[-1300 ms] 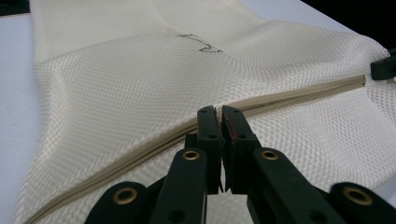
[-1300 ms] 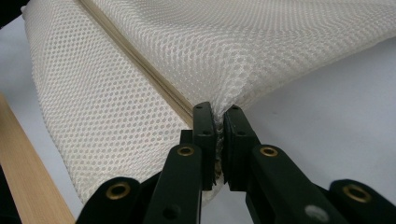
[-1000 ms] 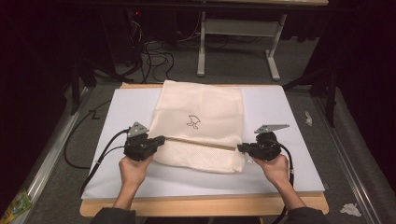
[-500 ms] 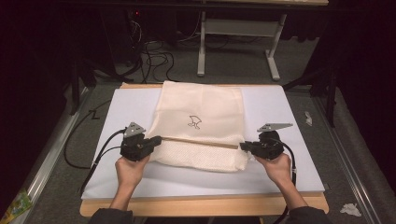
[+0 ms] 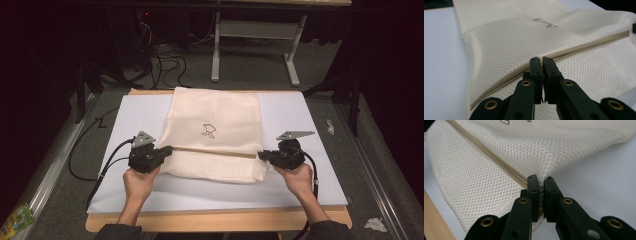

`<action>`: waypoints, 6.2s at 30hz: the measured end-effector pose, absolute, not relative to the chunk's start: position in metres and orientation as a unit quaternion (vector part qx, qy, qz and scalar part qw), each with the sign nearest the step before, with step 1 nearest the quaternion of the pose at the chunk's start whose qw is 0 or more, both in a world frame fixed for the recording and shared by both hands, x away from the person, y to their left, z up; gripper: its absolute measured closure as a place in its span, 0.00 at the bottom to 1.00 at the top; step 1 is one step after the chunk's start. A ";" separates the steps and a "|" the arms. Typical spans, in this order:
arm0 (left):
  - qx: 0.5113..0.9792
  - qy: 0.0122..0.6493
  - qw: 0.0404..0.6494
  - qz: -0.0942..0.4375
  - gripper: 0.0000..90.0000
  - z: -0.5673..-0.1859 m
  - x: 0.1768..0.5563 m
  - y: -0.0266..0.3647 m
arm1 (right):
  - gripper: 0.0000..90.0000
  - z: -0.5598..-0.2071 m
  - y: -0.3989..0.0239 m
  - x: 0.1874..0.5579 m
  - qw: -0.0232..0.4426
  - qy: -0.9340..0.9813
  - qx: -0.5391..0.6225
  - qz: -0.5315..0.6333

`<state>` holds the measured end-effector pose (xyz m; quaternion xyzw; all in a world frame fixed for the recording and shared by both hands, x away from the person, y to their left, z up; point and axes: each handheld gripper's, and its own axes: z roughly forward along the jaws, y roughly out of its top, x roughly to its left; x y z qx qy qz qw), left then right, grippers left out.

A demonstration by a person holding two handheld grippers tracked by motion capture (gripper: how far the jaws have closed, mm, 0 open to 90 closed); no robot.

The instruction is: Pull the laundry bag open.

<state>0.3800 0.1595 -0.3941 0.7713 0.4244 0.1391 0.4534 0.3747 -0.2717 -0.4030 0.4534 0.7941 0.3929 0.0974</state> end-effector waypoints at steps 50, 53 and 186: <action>0.758 0.458 0.439 0.154 0.97 -0.393 0.379 0.189 | 0.96 -0.400 -0.294 0.379 0.129 0.779 0.482 0.380; 0.757 0.459 0.439 0.155 0.97 -0.393 0.379 0.189 | 0.96 -0.400 -0.295 0.380 0.132 0.778 0.483 0.380; 0.709 0.521 0.434 0.193 0.62 -0.447 0.383 0.225 | 0.69 -0.450 -0.377 0.348 0.199 0.667 0.585 0.417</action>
